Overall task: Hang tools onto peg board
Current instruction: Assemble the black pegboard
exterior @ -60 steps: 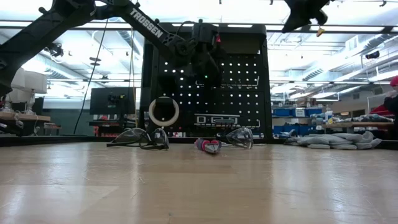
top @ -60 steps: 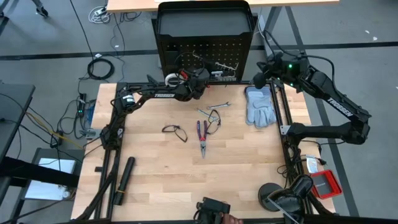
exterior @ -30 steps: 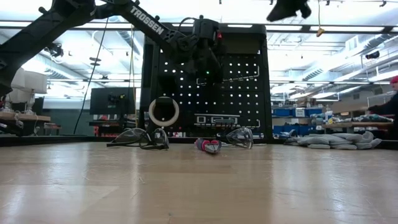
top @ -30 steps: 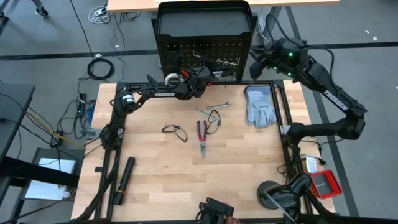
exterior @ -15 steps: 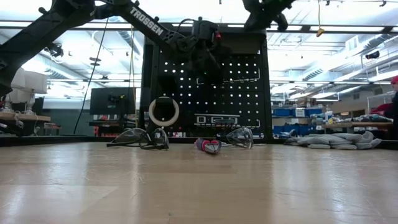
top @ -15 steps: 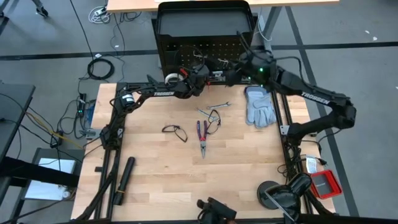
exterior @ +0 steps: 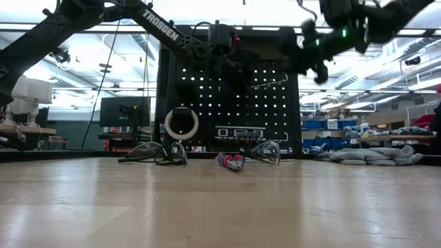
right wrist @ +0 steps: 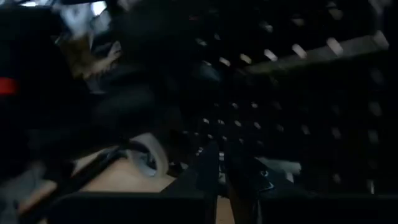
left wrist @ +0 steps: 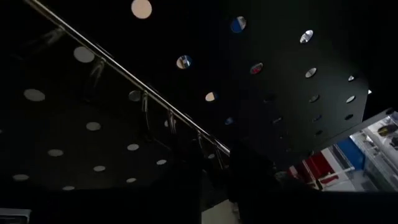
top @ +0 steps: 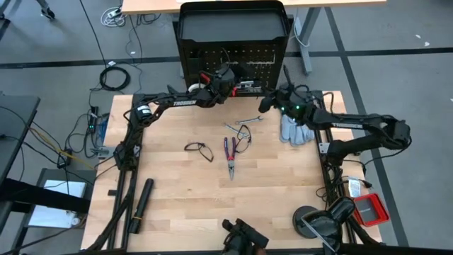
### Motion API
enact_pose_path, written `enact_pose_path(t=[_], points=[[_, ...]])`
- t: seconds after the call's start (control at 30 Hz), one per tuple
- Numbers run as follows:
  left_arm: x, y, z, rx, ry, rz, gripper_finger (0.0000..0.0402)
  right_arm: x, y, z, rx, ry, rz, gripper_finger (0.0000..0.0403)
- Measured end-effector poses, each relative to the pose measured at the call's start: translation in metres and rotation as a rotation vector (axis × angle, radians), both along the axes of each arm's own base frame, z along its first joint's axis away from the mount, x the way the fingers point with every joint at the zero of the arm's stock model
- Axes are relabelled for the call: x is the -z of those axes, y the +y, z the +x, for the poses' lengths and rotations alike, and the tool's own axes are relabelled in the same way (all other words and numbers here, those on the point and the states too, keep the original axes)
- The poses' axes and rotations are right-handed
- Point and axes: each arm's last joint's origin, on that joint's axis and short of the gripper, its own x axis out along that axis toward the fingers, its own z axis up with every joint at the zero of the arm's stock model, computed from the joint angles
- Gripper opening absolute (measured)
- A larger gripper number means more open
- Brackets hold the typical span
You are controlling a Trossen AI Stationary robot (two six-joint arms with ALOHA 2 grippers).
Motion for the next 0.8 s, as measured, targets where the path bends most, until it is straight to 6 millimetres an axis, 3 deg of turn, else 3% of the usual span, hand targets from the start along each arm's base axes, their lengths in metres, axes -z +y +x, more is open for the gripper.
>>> enact_pose_path(t=[0.27,0.8], points=[[0.002,0.003,-0.001,0.013,0.079,0.027,0.0057,0.045,-0.019,0.004,0.094,-0.166,0.127,0.007],[0.004,0.004,-0.003,0.015,0.197,0.057,0.0057,0.073,-0.047,0.017,0.194,-0.597,-0.032,0.0113]])
